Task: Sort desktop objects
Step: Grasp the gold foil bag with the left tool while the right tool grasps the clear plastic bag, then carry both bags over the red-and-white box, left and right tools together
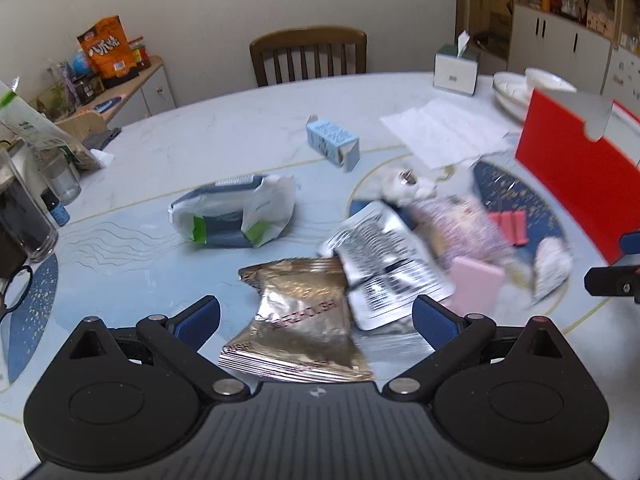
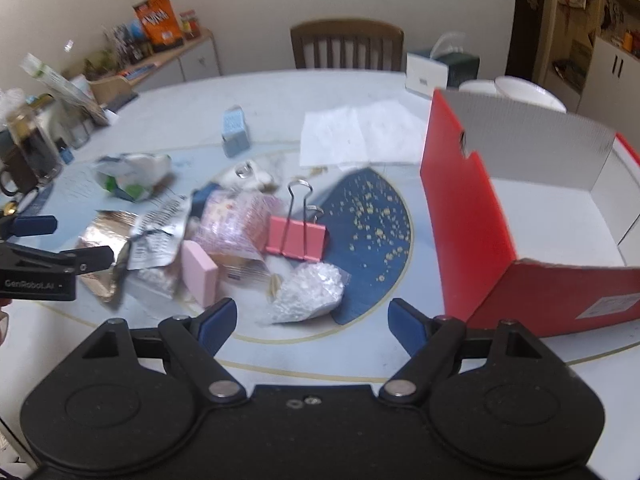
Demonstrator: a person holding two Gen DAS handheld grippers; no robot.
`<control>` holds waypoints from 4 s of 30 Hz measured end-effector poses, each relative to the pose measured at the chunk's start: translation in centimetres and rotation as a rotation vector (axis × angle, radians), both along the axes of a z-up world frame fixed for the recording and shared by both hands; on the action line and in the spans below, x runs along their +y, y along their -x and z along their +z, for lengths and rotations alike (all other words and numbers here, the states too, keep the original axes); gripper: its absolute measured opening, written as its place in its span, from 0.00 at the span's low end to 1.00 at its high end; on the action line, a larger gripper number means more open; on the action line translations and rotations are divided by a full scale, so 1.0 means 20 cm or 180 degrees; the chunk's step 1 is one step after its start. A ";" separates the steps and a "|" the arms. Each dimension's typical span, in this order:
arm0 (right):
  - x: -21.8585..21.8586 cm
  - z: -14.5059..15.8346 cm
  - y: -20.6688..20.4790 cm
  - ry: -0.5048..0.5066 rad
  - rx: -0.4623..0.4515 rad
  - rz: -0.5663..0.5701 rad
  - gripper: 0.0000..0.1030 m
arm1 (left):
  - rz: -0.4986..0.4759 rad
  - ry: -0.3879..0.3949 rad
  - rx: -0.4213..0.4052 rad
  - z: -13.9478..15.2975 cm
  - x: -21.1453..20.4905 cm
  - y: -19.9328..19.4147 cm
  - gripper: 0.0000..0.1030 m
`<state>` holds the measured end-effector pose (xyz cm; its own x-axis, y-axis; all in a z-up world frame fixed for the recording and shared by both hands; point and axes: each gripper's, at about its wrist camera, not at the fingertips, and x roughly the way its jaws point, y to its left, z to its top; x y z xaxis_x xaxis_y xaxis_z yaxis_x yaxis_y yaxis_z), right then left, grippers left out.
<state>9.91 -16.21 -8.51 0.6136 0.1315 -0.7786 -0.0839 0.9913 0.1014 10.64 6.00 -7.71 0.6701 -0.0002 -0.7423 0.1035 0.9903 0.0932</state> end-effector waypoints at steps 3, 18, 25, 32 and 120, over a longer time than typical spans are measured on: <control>0.01 -0.04 -0.06 0.0000 0.0094 -0.0039 0.79 | -0.0029 -0.0022 0.0060 -0.04 0.04 -0.04 0.99; 0.05 -0.15 -0.25 0.0066 0.0327 -0.0161 0.78 | -0.0256 0.0019 0.0217 -0.15 0.09 -0.10 0.93; 0.06 -0.16 -0.27 0.0056 0.0356 -0.0144 0.73 | -0.0239 0.0196 0.0281 -0.15 0.16 -0.11 0.79; 0.07 -0.18 -0.28 0.0040 0.0409 -0.0152 0.58 | -0.0259 0.0253 0.0251 -0.14 0.16 -0.11 0.68; -1.15 0.34 -0.06 -0.0214 -0.0245 -0.0099 0.38 | -0.1139 0.0545 -0.0091 0.38 -1.10 -0.16 0.29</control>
<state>11.04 -39.29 -1.61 0.6757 0.1618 -0.7192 -0.0632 0.9847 0.1622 13.86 -15.90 -0.18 0.6256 -0.3595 -0.6924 0.4446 0.8936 -0.0622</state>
